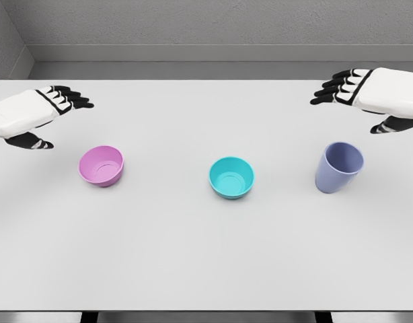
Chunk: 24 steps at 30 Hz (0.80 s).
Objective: Stacking bowl and cup with both arms
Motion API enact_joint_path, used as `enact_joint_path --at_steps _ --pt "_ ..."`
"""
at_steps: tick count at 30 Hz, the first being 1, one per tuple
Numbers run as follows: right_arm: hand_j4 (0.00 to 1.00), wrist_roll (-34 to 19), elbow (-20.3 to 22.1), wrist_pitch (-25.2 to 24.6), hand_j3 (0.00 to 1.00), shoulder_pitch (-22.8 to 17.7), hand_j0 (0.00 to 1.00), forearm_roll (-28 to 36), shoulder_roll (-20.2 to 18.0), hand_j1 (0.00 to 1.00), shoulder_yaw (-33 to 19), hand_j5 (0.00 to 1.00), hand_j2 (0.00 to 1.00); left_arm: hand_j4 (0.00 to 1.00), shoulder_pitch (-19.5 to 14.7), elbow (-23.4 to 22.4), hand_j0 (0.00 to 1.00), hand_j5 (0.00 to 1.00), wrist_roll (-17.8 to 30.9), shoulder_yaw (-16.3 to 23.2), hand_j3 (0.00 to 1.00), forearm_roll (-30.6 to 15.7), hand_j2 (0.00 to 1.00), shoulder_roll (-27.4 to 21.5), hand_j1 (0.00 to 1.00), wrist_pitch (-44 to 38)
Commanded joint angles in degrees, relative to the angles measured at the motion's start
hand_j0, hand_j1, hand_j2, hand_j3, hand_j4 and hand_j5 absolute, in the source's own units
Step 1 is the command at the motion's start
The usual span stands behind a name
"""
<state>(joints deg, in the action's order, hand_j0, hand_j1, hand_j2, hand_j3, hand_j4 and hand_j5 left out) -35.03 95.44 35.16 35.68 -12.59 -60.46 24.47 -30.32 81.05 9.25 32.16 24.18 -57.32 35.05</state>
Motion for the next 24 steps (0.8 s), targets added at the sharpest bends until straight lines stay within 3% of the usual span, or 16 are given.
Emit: enact_joint_path --at_steps 1,4,6,8,10,12,13,16,19,20,24 --pt "1.0 0.03 0.09 -0.16 1.0 0.09 1.0 0.28 -0.01 1.0 0.05 1.0 1.0 1.0 0.09 -0.02 1.0 1.0 -0.02 0.01 1.0 -0.36 1.0 -0.07 1.0 -0.05" --pt "1.0 0.03 0.18 -0.16 1.0 0.09 1.0 0.11 0.08 1.0 -0.03 1.0 1.0 1.0 -0.09 0.07 1.0 1.0 0.16 0.27 1.0 -0.36 1.0 0.02 1.0 -0.05" --pt "1.0 0.03 0.27 -0.16 1.0 0.18 1.0 0.11 0.17 1.0 -0.12 1.0 1.0 1.0 -4.21 -1.07 1.0 1.0 0.6 4.92 1.0 -0.62 1.0 -0.51 1.0 -0.05" --pt "1.0 0.03 0.27 -0.16 1.0 0.18 1.0 0.11 0.17 1.0 -0.12 1.0 1.0 1.0 -10.1 -5.47 1.0 1.0 0.51 11.6 1.0 -0.54 1.0 -0.33 1.0 -0.05" --pt "1.0 0.03 0.27 -0.16 1.0 0.26 1.0 0.11 0.17 1.0 -0.21 1.0 1.0 1.0 -10.98 -5.12 1.0 1.0 2.52 13.19 1.0 -0.54 1.0 0.11 1.0 -0.05" --pt "1.0 0.03 -0.17 -0.16 1.0 2.28 1.0 -0.33 0.08 1.0 -2.66 1.0 1.0 1.0 -13.97 0.85 1.0 1.0 24.57 13.1 1.0 -0.62 1.0 3.35 1.0 -0.05" --pt "1.0 0.03 -0.43 -0.16 1.0 1.93 1.0 0.02 -0.18 1.0 -5.3 1.0 1.0 1.0 -14.15 2.0 1.0 1.0 25.75 13.19 1.0 -0.8 1.0 4.58 1.0 -0.05" --pt "1.0 0.03 -0.26 -0.16 1.0 1.23 1.0 -0.33 -0.36 1.0 -6.89 1.0 1.0 1.0 -14.94 0.95 1.0 1.0 25.75 13.37 1.0 -0.8 1.0 8.19 1.0 -0.05" --pt "1.0 0.03 -1.31 -0.16 1.0 0.62 1.0 0.02 -1.58 1.0 -6.8 1.0 1.0 1.0 -16.08 0.6 1.0 1.0 25.75 13.28 1.0 -0.98 1.0 8.19 1.0 -0.05" --pt "1.0 0.03 -1.31 -0.16 1.0 0.0 1.0 -0.07 -3.69 1.0 -6.8 1.0 1.0 1.0 -16.0 0.51 1.0 1.0 25.75 13.28 1.0 -1.41 1.0 8.19 1.0 -0.05" --pt "1.0 0.03 -1.23 -0.16 1.0 -0.88 1.0 -0.51 -4.31 1.0 -6.8 1.0 1.0 1.0 -16.08 -1.34 1.0 1.0 25.75 13.19 1.0 -2.03 1.0 7.22 1.0 -0.05"
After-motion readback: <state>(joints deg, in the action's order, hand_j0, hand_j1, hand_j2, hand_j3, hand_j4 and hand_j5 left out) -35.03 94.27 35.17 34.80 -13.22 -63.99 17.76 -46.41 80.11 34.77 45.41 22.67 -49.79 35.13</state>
